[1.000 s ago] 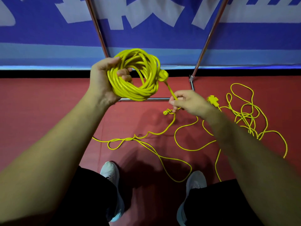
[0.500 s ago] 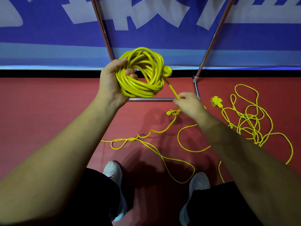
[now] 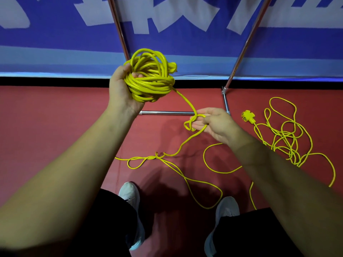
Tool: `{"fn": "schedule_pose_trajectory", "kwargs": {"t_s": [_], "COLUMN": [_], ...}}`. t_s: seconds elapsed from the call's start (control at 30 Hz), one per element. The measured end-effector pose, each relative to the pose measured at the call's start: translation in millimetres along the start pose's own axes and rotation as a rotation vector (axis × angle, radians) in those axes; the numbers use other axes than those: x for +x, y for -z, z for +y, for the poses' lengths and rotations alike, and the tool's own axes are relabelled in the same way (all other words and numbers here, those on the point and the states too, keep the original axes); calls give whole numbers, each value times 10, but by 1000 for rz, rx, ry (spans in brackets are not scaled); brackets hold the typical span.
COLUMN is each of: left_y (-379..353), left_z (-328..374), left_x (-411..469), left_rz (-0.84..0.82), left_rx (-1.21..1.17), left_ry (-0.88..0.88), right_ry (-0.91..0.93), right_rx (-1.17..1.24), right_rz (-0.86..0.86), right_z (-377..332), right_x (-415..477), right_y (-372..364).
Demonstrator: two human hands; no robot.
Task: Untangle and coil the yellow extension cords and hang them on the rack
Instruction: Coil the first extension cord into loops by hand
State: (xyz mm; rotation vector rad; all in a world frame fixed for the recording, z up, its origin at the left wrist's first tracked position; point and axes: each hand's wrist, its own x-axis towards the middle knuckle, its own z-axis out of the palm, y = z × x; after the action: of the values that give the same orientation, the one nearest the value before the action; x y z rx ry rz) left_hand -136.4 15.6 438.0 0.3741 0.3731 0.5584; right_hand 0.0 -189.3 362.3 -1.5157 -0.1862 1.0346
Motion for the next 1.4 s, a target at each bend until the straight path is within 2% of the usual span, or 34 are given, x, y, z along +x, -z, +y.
{"fn": "schedule_pose_trajectory", "kwargs": {"t_s": [0.07,0.13,0.23,0.3,0.37,0.5,0.67,0.77,0.87,1.0,1.1,1.23,1.33,1.4], "left_y": [-33,-36,133,359,501,215,167,193,199,224,274,384,460,485], "left_z": [-7,-49,-30,-14,36,186,295,249,112,44,79,197,184,108], "left_x": [-33,-47,38,152,275,186,130,114,96,99,100,114,141,126], "left_rz": [-27,-20,128,292,264,239,321,346,291,268,293,430,457,404], "left_rx": [58,143,253,328,256,139,97,283,549,647,754,854,976,1128], "left_ry": [-5,-25,-136,-88,-35,-207,-339,-385,-394,-396,-441,-504,-500,-464], "right_ry": [-40,-31,48,62,45,37,50,23,104,209,154,113,124,194], "right_rx": [162,146,-69,-225,-379,-514,-880,-824,-806,-818,-802,-793,-670,-671], "right_rz": [-34,-78,-148,-211,-282,-340,-392,-338,-315,-443,-493,-636,-600,-554], "right_z": [-4,2,-10,-15,20,136,215,215,193,201,161,55,-23,-39], "right_x": [-5,-20,-45,-83,-137,-184,-245,-278,-280,-354,-413,-551,-551,-529], "right_y": [-4,-44,-148,-233,-300,-304,-288,-347,-388,-409,-456,-528,-557,-572]}}
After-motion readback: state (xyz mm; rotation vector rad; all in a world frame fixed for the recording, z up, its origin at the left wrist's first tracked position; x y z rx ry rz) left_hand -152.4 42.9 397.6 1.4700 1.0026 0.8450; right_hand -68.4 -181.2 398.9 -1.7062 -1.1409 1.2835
